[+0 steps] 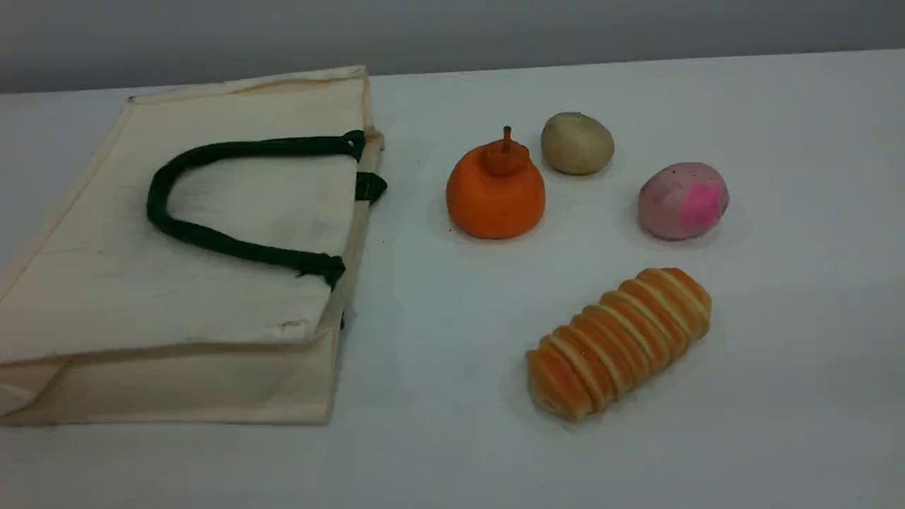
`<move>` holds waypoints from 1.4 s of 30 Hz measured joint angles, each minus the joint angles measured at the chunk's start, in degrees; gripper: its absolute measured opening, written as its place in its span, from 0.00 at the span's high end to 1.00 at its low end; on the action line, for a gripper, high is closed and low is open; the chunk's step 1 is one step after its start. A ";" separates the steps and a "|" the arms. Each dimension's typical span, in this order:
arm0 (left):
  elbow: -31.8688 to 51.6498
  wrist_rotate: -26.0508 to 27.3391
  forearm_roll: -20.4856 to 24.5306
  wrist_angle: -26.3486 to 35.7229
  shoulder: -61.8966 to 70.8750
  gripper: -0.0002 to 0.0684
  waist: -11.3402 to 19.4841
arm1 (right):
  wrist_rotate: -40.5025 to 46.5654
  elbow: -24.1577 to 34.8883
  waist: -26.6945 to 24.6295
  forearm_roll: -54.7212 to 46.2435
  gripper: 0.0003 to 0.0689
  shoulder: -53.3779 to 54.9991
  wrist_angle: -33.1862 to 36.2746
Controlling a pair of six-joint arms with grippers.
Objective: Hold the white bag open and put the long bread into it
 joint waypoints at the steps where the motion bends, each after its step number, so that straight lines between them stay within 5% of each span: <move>1: 0.00 0.00 0.00 -0.05 0.00 0.27 0.00 | 0.00 0.00 0.00 0.00 0.41 0.00 0.00; 13: -3.71 -0.42 0.08 -0.37 3.07 0.27 0.00 | -0.81 -1.48 0.00 1.52 0.41 0.43 -0.76; 20: -10.60 -1.82 0.32 -2.77 17.76 0.27 0.00 | -3.74 -4.93 0.00 5.11 0.41 12.58 -6.81; 26: -14.75 -8.55 0.59 -10.06 36.06 0.27 0.00 | -5.56 -5.13 0.00 8.92 0.41 27.25 -16.77; 32: -16.12 -9.41 1.89 -16.65 54.59 0.27 0.00 | -10.14 -5.13 0.00 14.03 0.41 43.50 -25.68; 42: -16.12 -13.51 1.72 -30.72 76.99 0.27 0.00 | -21.06 -5.13 0.00 26.86 0.41 57.45 -30.58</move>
